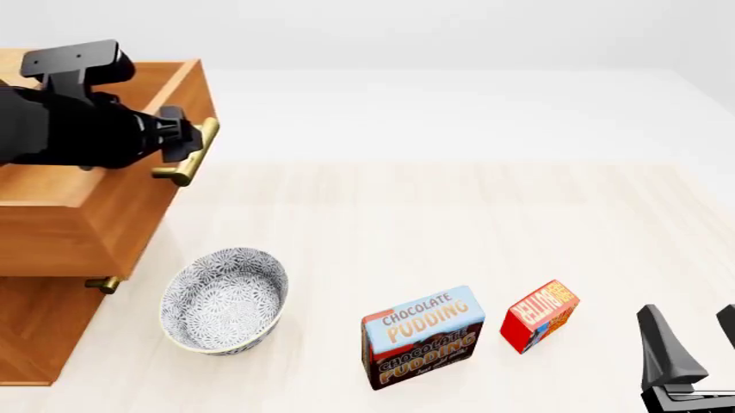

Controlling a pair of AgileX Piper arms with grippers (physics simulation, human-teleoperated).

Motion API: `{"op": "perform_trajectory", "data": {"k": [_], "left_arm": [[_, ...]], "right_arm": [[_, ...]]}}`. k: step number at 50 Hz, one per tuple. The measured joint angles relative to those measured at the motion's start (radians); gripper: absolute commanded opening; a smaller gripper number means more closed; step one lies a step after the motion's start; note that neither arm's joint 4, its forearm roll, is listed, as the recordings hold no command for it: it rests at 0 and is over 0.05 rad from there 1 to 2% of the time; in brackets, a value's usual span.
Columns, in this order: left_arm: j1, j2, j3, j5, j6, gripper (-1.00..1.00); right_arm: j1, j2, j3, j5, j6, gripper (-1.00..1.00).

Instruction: Put the butter at the back in the top drawer of the cabinet and close it.

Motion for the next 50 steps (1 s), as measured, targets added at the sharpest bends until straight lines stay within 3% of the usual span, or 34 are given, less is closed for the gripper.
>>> {"op": "perform_trajectory", "data": {"k": [50], "left_arm": [[-0.107,0.024,-0.013,-0.031,-0.024,1.00]], "right_arm": [[0.000,0.000,0.000,0.000,0.000,1.00]]}}
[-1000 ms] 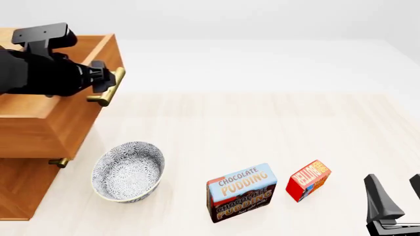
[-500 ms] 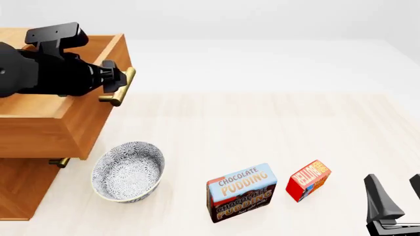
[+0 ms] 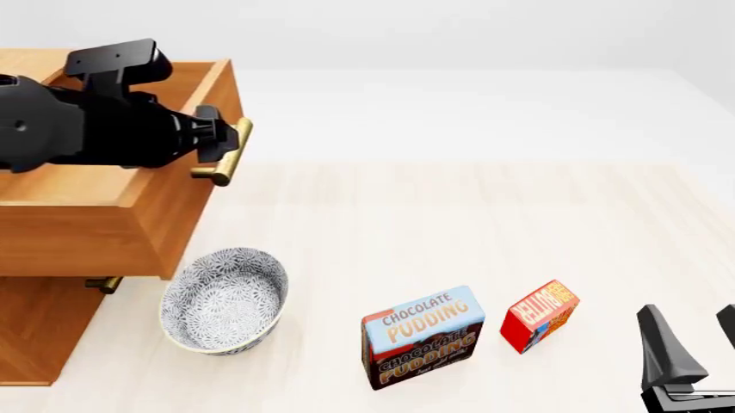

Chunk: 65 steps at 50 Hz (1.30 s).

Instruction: Put the butter at the back in the top drawer of the cabinet and close it.

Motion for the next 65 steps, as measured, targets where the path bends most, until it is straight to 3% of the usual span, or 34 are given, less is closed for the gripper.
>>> {"op": "perform_trajectory", "data": {"k": [53,65], "left_arm": [[-0.040,0.014,-0.014,0.008,-0.054,1.00],[-0.044,0.025,-0.038,0.044,-0.039,1.00]], "right_arm": [[0.000,0.000,0.000,0.000,0.000,1.00],[0.000,0.000,0.000,0.000,0.000,1.00]]}}
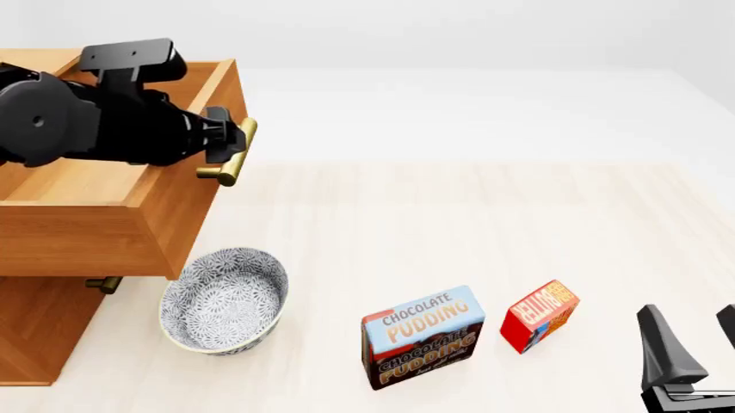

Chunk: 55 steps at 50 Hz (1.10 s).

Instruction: Put the butter at the back in the top drawer of the cabinet and close it.

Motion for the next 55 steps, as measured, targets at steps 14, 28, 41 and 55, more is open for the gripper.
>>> {"op": "perform_trajectory", "data": {"k": [14,28,41,55], "left_arm": [[-0.006,-0.025,-0.038,0.069,0.037,1.00],[-0.015,-0.077,-0.065,0.120,0.063,1.00],[-0.069,-0.150,-0.121,0.151,0.111,1.00],[-0.112,-0.188,-0.162,0.174,0.139,1.00]], "right_arm": [[0.000,0.000,0.000,0.000,0.000,1.00],[0.000,0.000,0.000,0.000,0.000,1.00],[0.000,0.000,0.000,0.000,0.000,1.00],[0.000,0.000,0.000,0.000,0.000,1.00]]}}
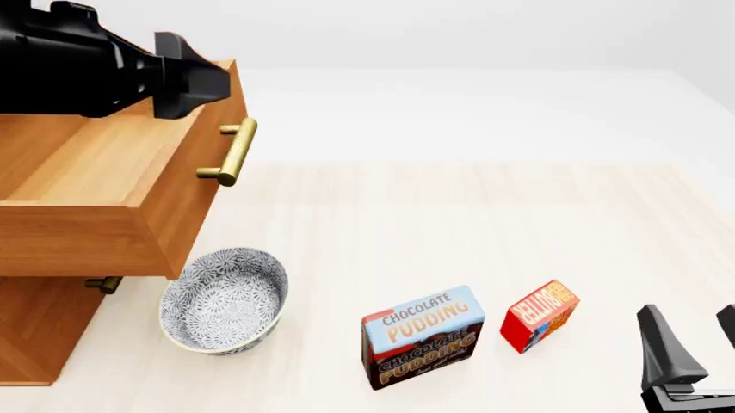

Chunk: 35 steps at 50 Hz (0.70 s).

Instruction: Put the butter at the back in the top drawer of the cabinet and close it.

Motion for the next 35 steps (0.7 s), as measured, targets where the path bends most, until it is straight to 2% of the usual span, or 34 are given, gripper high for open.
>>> {"op": "perform_trajectory", "data": {"k": [35], "left_arm": [[-0.140,0.033,-0.023,-0.024,0.070,1.00]], "right_arm": [[0.000,0.000,0.000,0.000,0.000,1.00]]}}
